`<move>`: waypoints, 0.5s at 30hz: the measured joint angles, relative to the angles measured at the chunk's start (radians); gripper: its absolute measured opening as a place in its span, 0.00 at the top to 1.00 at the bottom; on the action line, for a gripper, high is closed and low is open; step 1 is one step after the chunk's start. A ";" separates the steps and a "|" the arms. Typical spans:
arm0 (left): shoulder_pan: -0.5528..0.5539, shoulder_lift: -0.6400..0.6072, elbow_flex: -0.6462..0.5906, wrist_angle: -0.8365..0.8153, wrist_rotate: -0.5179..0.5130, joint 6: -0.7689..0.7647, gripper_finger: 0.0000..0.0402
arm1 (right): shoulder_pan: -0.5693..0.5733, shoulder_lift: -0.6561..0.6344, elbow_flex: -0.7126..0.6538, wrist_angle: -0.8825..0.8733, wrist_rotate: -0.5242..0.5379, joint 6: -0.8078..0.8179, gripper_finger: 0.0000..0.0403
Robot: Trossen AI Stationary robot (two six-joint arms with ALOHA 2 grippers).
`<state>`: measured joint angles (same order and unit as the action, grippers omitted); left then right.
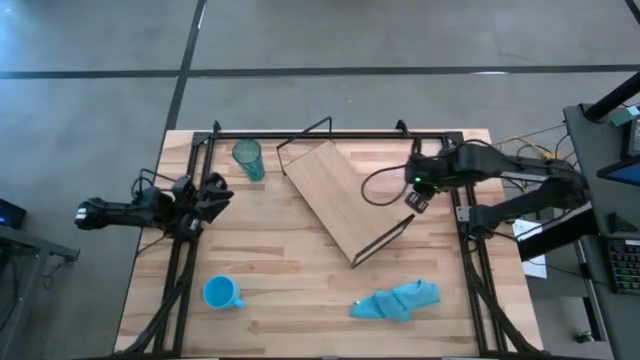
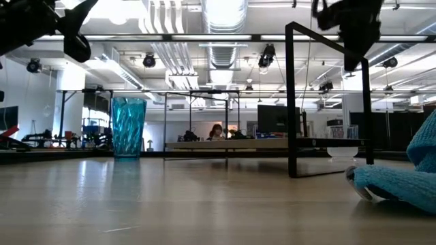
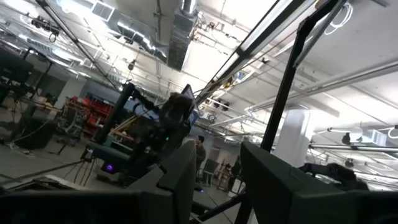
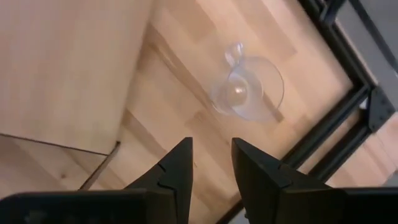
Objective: Stack small to large cups/mugs on shelf
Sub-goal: Put the transparent mug on the shelf
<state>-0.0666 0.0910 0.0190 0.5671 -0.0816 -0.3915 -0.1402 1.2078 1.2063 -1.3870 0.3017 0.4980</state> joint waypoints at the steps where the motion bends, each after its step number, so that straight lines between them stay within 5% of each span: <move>1: 0.000 0.000 0.002 0.002 0.000 0.004 0.72 | -0.021 0.016 -0.003 0.001 -0.015 -0.001 0.74; 11: 0.000 0.048 0.017 -0.001 0.001 0.005 0.72 | -0.272 0.117 -0.006 0.019 -0.221 -0.099 0.77; 15: 0.000 0.077 0.018 0.000 0.001 0.005 0.72 | -0.337 0.142 -0.006 0.041 -0.223 -0.120 0.77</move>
<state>-0.0666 0.1675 0.0368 0.5675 -0.0811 -0.3866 -0.4772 1.3502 1.1999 -1.3461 0.0786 0.3779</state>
